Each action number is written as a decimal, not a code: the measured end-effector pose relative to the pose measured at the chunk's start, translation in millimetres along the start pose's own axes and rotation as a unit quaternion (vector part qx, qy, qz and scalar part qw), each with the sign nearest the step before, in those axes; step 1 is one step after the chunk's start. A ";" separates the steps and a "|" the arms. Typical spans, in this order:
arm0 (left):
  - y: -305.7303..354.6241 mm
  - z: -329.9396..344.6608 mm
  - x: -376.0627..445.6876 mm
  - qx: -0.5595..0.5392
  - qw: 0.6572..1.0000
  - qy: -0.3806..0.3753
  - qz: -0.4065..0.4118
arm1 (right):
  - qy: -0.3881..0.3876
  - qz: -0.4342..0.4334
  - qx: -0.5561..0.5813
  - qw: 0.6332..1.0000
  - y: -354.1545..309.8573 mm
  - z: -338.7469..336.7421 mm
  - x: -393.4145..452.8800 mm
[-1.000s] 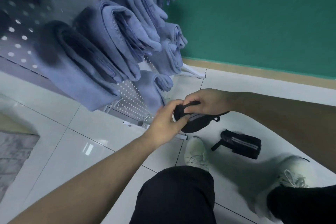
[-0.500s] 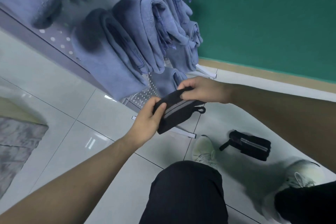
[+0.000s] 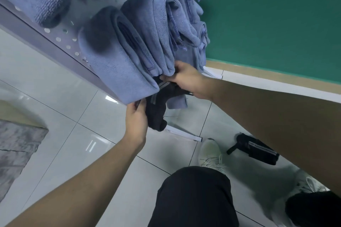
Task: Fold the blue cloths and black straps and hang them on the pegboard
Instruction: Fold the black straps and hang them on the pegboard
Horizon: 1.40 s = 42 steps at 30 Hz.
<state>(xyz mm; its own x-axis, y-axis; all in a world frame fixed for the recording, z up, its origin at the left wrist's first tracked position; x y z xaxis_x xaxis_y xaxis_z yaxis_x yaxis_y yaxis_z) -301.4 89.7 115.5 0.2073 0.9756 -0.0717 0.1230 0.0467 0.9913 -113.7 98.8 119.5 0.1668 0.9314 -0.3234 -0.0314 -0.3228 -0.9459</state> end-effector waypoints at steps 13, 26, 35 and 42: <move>-20.2 9.4 -1.9 -0.049 0.994 0.088 -0.047 | -0.010 -0.092 -0.357 0.930 29.1 24.7 -10.4; -37.0 5.6 -8.9 0.144 0.980 0.134 -0.027 | -0.010 -0.108 -0.205 0.973 45.7 35.9 -22.1; -21.2 7.4 -20.3 0.174 0.981 0.083 0.032 | -0.031 -0.104 -0.275 0.955 50.3 24.5 -28.9; 2.8 15.8 -28.5 0.161 0.985 0.025 0.060 | -0.037 -0.093 -0.276 0.956 45.0 -7.4 -53.8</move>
<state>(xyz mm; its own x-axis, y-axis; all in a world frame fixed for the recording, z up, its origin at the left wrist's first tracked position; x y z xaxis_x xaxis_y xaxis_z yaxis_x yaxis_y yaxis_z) -291.6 58.6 118.5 0.1917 0.9798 0.0573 0.4034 -0.1319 0.9055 -116.7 32.9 94.5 0.0474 0.9840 -0.1719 0.5206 -0.1712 -0.8365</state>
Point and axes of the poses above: each hand's wrist, its own x-axis towards the middle knuckle, its own z-axis out of the palm, y = z × x, the point moved 3 cm from there along x, towards the middle knuckle, and after that the axes turned 4 degrees about z, right-handed, at the moved point
